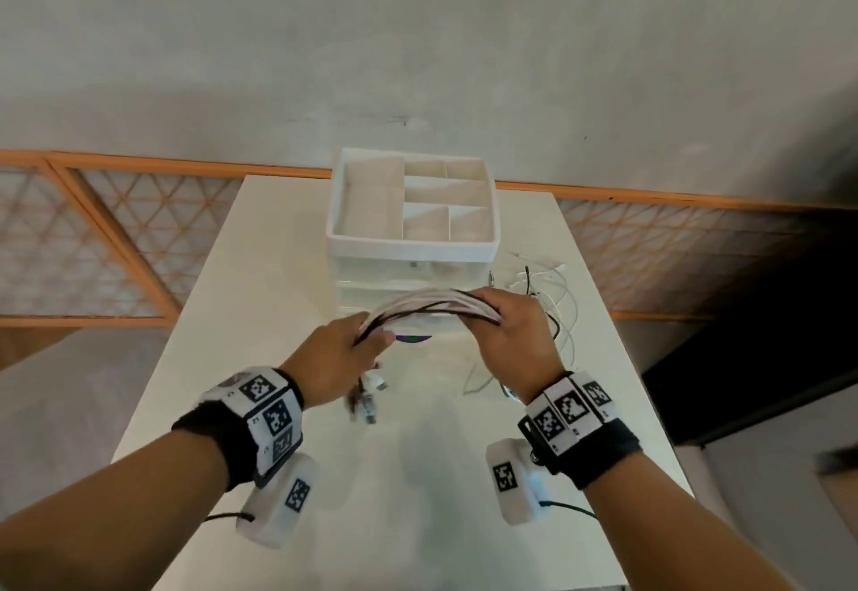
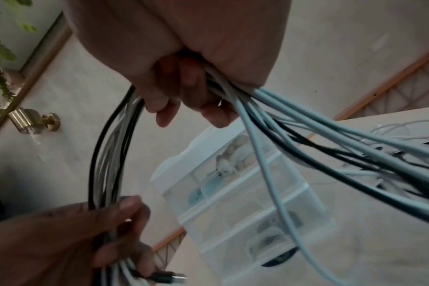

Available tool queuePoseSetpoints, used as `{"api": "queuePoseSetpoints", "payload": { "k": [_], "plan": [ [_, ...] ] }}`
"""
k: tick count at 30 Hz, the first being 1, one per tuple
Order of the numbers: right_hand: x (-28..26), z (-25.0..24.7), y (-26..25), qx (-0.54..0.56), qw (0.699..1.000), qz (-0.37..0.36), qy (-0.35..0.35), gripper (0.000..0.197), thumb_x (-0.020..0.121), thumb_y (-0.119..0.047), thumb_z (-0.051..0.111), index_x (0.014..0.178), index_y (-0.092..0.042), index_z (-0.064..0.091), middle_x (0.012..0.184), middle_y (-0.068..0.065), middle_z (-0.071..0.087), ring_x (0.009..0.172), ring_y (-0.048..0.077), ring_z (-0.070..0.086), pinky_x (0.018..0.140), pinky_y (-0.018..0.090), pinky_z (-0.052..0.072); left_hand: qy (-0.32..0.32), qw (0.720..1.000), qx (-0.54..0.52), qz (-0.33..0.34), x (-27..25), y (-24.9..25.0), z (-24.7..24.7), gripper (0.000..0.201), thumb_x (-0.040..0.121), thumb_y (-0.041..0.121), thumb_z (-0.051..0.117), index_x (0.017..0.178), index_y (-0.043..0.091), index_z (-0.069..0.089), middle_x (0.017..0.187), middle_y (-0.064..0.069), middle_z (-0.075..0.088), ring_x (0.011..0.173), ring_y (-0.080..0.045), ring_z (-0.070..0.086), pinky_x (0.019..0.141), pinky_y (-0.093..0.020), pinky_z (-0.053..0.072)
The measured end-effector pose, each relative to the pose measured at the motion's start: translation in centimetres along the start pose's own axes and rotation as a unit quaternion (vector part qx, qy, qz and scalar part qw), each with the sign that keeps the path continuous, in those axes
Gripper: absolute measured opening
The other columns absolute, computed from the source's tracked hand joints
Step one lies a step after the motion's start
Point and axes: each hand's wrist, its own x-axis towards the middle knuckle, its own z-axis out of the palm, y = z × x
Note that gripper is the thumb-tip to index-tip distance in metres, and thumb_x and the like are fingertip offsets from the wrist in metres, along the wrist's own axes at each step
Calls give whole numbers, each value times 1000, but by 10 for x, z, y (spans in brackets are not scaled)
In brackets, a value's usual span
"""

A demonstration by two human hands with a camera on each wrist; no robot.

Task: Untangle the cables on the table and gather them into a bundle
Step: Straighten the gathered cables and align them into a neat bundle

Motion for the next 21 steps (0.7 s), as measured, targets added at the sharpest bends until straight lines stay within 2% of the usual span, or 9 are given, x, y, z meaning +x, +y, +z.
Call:
{"api": "queuePoseSetpoints", "payload": {
  "k": [4,5,7,9,11,13,16,19,21],
  "plan": [
    [-31,0,8,-126,980,76,-135,11,90,-26,71,80,-27,66,61,-9,58,55,3,51,58,23,42,5,1000,-10,-2,-8,-2,-4,21,101,38,48,85,28,54,69,-3,60,46,-5,59,55,-31,50],
    [-37,2,5,-152,967,102,-177,6,88,-30,72,93,-28,68,68,-8,62,63,9,57,65,26,46,2,1000,11,9,-7,2,-7,21,102,35,47,83,28,52,66,-4,57,43,-9,56,50,-34,50],
    [-40,9,-9,-163,959,108,-206,41,85,-33,72,124,-33,59,85,-6,70,81,16,65,77,28,51,-19,996,80,43,-5,14,-7,20,103,31,45,86,23,51,66,-2,55,48,-17,54,45,-29,46],
    [-34,19,-26,-116,974,76,-178,49,87,-26,69,133,-33,52,83,-6,71,72,10,64,72,21,52,-36,986,130,93,-5,28,-1,16,102,24,45,88,22,51,74,-1,59,66,-23,60,56,-29,45],
    [-26,25,-38,-72,989,38,-127,39,89,-12,66,125,-25,61,82,-10,68,64,-2,59,64,7,43,-33,986,124,106,-5,34,5,14,100,18,45,90,20,55,79,-2,64,71,-25,64,62,-34,50],
    [-21,21,-42,-19,996,39,-80,27,88,-2,64,109,-18,71,80,-14,67,62,-4,58,61,6,41,-10,994,68,82,-5,30,3,13,97,17,50,86,13,55,72,-3,62,61,-25,64,52,-35,50],
    [-25,7,-39,27,997,57,-47,25,89,1,61,97,-19,75,75,-6,69,60,1,54,57,13,41,-5,996,60,65,-10,16,0,20,96,24,53,81,11,53,74,-8,60,71,-31,60,63,-37,45],
    [-29,0,-36,-63,989,66,-119,25,90,-10,64,106,-28,72,70,-11,65,58,0,54,59,9,39,-67,995,49,47,-15,12,0,22,100,31,50,88,14,56,81,-8,67,76,-26,67,71,-39,53],
    [-28,1,-41,-127,975,49,-174,33,88,-18,67,119,-31,66,71,-13,63,63,-2,57,63,6,39,-91,988,105,61,-15,20,0,22,100,29,47,79,25,50,76,0,61,76,-27,64,67,-37,51]
  ]
}}
